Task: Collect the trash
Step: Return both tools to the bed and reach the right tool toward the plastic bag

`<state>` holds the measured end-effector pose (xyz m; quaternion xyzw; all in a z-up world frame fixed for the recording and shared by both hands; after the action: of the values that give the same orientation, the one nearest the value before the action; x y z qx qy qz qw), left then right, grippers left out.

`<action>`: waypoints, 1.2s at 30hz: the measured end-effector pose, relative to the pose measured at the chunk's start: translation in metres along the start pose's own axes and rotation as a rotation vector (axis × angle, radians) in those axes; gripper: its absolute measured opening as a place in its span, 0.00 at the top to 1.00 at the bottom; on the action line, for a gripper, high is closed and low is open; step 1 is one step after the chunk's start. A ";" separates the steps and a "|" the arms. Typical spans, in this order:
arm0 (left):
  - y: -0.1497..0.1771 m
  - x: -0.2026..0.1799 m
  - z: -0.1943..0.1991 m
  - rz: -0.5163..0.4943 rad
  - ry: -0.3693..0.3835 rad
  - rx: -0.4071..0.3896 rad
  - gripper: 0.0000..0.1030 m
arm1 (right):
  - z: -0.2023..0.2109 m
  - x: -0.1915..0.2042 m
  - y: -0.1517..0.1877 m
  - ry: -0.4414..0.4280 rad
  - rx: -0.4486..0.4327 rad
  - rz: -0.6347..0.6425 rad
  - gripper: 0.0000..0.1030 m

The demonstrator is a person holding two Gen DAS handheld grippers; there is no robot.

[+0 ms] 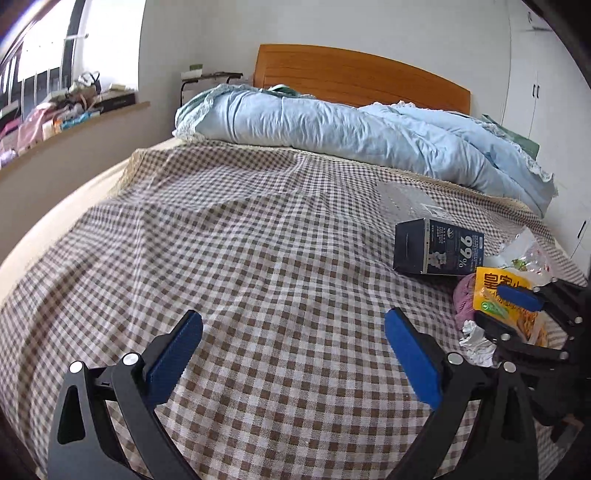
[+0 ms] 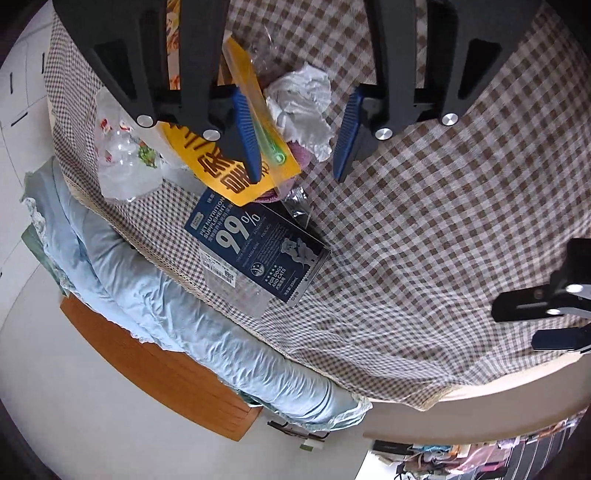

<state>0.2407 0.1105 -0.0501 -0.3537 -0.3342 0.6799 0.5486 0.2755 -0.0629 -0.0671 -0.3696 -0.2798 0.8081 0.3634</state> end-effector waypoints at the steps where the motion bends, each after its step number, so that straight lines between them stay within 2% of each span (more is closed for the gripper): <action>1: 0.001 -0.001 0.001 0.007 0.011 0.004 0.07 | -0.006 -0.002 0.000 0.008 0.010 -0.004 0.70; 2: 0.001 -0.004 0.002 -0.003 0.014 0.005 0.07 | -0.010 -0.005 0.001 0.013 0.018 -0.012 0.78; 5: 0.002 -0.010 0.004 -0.045 0.008 -0.007 0.07 | -0.009 -0.010 0.000 0.007 0.007 -0.051 0.89; 8: 0.006 -0.016 0.004 -0.050 0.029 0.006 0.07 | 0.017 -0.021 -0.010 0.011 -0.054 -0.087 0.91; 11: 0.009 -0.019 0.003 -0.060 0.033 0.010 0.07 | 0.061 -0.047 -0.016 0.018 -0.142 -0.169 0.93; 13: 0.011 -0.022 0.002 -0.076 0.030 0.017 0.07 | 0.085 -0.068 -0.010 0.053 -0.177 -0.221 0.94; 16: 0.016 -0.024 0.000 -0.092 0.020 0.028 0.07 | 0.119 -0.106 0.014 0.100 -0.211 -0.332 0.95; 19: 0.019 -0.027 -0.001 -0.105 0.024 0.032 0.07 | 0.142 -0.136 0.051 0.142 -0.207 -0.441 0.95; 24: 0.024 -0.041 0.001 -0.165 0.039 0.022 0.07 | 0.175 -0.152 0.109 0.184 -0.187 -0.541 0.95; 30: 0.046 -0.080 0.001 -0.213 0.173 0.081 0.07 | 0.182 -0.152 0.133 0.139 -0.201 -0.636 0.95; 34: 0.054 -0.120 0.005 -0.210 0.296 0.113 0.07 | 0.191 -0.152 0.128 0.130 -0.268 -0.663 0.95; 36: 0.058 -0.145 0.002 -0.201 0.354 0.155 0.07 | 0.199 -0.162 0.120 0.151 -0.322 -0.673 0.95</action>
<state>0.2312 -0.0420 -0.0816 -0.3893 -0.2129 0.5726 0.6894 0.1453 -0.2974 0.0236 -0.3678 -0.4813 0.5597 0.5655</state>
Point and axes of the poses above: each gripper's, at about its wrist camera, not at the fingertips, and z roughly against the way its jaws point, x to its left, y to its underside, the point moved 10 cm from there along -z, roughly the way its jaws point, and after that the axes turned 8 degrees about -x, right-handed, at the moved point
